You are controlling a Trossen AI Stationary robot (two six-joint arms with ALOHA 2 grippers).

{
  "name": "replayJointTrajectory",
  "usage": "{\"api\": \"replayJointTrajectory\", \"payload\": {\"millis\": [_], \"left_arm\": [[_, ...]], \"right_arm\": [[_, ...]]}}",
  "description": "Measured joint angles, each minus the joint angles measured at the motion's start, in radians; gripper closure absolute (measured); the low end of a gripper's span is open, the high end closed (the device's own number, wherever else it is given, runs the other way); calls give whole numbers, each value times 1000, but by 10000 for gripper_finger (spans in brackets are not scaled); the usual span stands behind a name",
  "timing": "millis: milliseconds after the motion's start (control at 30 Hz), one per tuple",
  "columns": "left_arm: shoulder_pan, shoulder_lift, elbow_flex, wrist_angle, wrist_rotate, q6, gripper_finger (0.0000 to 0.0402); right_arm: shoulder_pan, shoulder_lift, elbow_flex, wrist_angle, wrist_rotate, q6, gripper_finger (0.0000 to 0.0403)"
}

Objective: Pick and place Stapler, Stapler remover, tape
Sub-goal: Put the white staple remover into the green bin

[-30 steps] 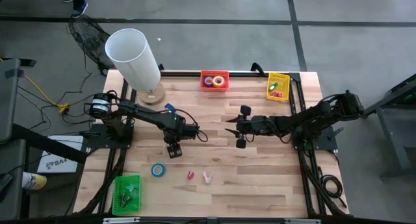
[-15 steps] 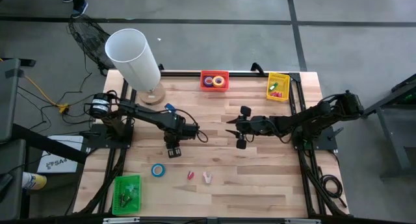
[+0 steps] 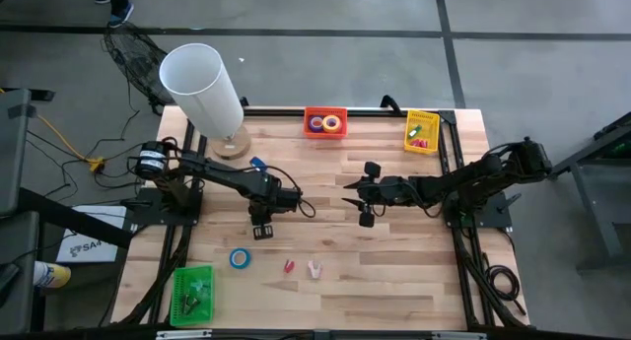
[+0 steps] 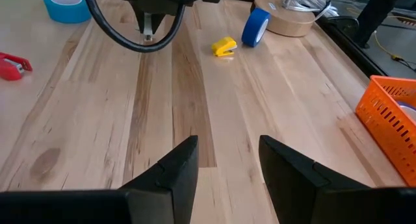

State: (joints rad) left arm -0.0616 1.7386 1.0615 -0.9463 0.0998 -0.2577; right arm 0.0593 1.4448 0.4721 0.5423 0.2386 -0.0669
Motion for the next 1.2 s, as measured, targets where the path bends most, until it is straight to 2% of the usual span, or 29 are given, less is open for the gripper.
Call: {"api": "replayJointTrajectory", "payload": {"millis": [300, 567, 933, 1033, 1200], "left_arm": [[0, -7, 5, -80, 15, 52, 359], [-41, -19, 122, -210, -42, 74, 359], [-294, -20, 328, -563, -66, -15, 359], [-379, -20, 345, -589, -56, -88, 359], [-523, -20, 348, -595, 25, -256, 359]], "right_arm": [[0, 0, 0, 0, 0, 0, 249], [0, 0, 0, -10, 0, 0, 249], [0, 0, 0, -47, -3, 18, 249], [0, 0, 0, -47, -3, 26, 249], [0, 0, 0, -46, -3, 41, 249]]}}
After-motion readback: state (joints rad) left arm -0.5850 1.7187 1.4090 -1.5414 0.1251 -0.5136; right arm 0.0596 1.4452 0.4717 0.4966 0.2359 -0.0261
